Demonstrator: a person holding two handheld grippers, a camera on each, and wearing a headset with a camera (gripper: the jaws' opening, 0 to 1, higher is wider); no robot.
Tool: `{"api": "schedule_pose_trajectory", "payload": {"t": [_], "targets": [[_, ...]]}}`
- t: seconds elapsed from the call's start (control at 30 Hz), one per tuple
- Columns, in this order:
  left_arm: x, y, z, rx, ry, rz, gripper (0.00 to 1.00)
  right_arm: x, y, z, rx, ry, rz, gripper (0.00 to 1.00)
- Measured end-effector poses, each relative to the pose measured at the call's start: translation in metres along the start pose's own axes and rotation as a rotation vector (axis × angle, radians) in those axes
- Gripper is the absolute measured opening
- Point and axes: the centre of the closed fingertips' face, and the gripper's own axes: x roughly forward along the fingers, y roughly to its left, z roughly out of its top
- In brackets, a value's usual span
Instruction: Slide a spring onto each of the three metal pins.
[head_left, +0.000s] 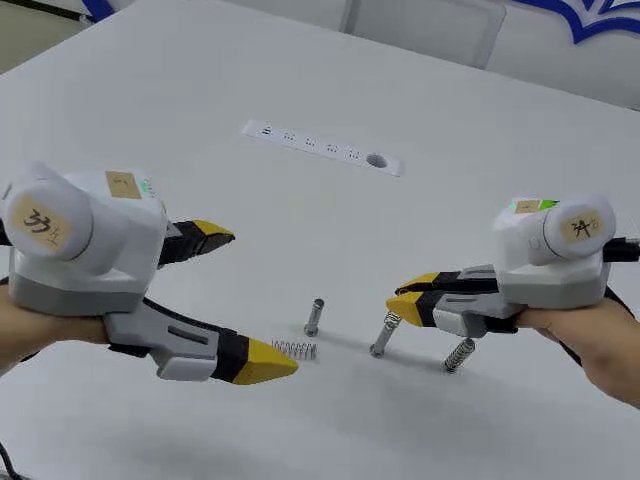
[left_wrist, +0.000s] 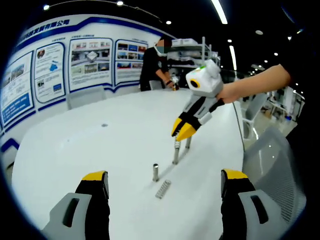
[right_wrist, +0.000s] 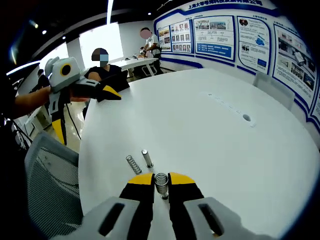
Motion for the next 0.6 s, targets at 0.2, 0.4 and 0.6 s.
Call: {"api": "schedule_pose_trajectory", "payload": {"t": [0.2, 0.4, 0.6], "targets": [[-0.004, 0.0, -0.007, 0.002, 0.017, 0.007, 0.94, 0.003, 0.0, -0.006, -0.027, 0.025, -0.01, 0.11], [-0.007, 0.004, -0.012, -0.013, 0.023, 0.019, 0.93, 0.009, -0.001, -0.012, -0.035, 0.04, -0.016, 0.11], [-0.009, 0.007, -0.011, -0.018, 0.014, 0.033, 0.93, 0.017, 0.0, -0.022, -0.041, 0.061, -0.023, 0.11]]}}
